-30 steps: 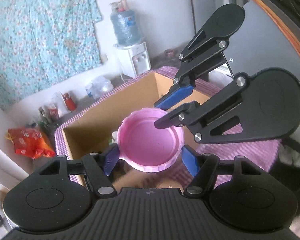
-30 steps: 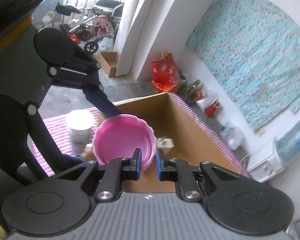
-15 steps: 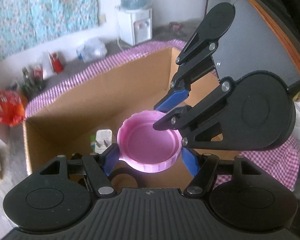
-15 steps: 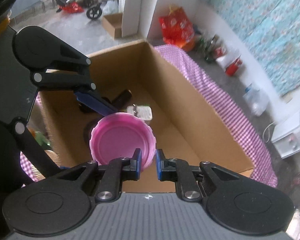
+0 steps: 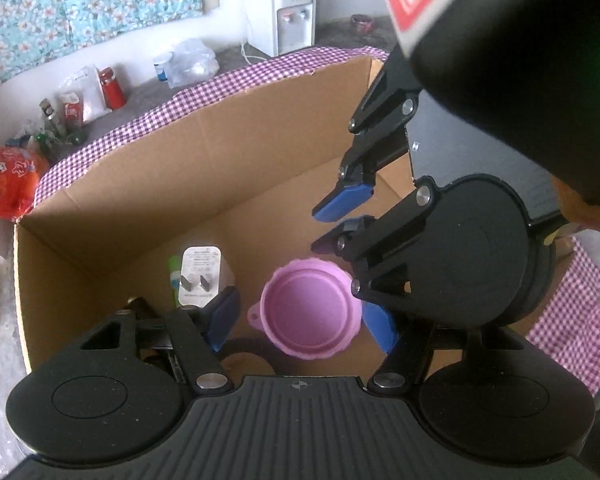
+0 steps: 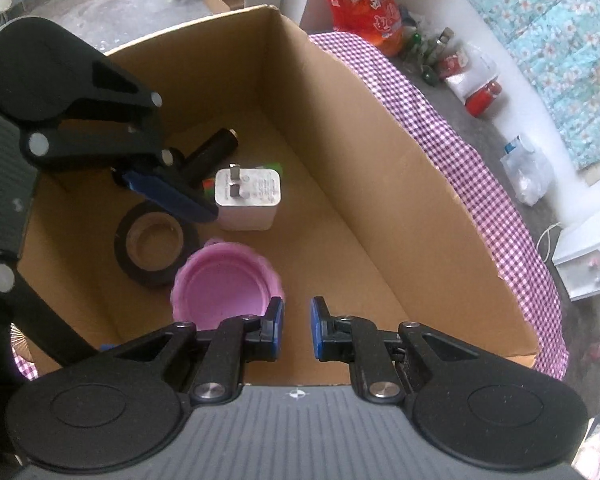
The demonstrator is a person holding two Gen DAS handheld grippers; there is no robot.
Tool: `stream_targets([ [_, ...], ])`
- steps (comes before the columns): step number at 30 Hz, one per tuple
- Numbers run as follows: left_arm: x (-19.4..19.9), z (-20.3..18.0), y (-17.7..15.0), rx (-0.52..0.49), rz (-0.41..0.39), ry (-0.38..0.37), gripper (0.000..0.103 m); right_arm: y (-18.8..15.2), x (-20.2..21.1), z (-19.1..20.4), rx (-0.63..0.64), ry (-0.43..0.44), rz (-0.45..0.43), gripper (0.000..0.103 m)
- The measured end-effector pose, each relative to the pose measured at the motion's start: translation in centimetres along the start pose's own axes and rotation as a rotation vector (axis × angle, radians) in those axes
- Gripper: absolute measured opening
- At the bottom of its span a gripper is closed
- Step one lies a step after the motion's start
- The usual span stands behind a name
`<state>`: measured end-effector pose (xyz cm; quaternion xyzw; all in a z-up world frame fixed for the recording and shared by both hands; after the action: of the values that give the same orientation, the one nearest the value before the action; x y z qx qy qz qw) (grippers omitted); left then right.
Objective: Organize rigid objects
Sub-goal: 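Carry the pink lid into the box and open the right tool, then move the right tool onto the gold-lidded jar and close it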
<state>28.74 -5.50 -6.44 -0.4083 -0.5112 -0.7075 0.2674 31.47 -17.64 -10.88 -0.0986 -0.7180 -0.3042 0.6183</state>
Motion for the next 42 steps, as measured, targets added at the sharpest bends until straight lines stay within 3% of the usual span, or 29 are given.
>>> stream_targets([
  [7, 2.0, -0.7, -0.3, 0.007, -0.021, 0.008, 0.069, -0.6, 1.4, 0.3, -0.021, -0.013, -0.031, 0.016],
  [16, 8.1, -2.8, -1.4, 0.002, -0.092, 0.023, 0.07, -1.1, 7.8, 1.1, -0.129, -0.019, -0.188, 0.016],
  [22, 12.3, -3.7, -3.5, -0.033, -0.145, 0.036, 0.072, -2.5, 13.0, 3.7, -0.174, -0.019, -0.292, 0.016],
  [27, 13.7, -2.4, -6.3, -0.041, -0.136, 0.033, 0.072, -3.9, 15.0, 7.2, -0.18, -0.006, -0.334, 0.016],
  [36, 13.1, -2.8, -12.6, -0.05, -0.069, 0.012, 0.072, -5.9, 13.0, 13.2, -0.203, 0.099, -0.322, 0.016],
  [42, 9.5, -3.6, -13.9, -0.071, -0.062, -0.005, 0.069, -5.8, 9.2, 14.5, -0.232, 0.151, -0.282, 0.017],
])
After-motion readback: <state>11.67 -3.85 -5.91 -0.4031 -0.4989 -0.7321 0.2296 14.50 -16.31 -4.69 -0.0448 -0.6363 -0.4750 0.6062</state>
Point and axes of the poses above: each gripper's, at about its wrist camera, not at the fingertips, and x roughly against the way its jaws point, z to its left, y to its top, the point moved 9 cm from there along -x, roughly the way its jaws point, and after that the axes turned 9 degrees about y, right-handed, at the moved point
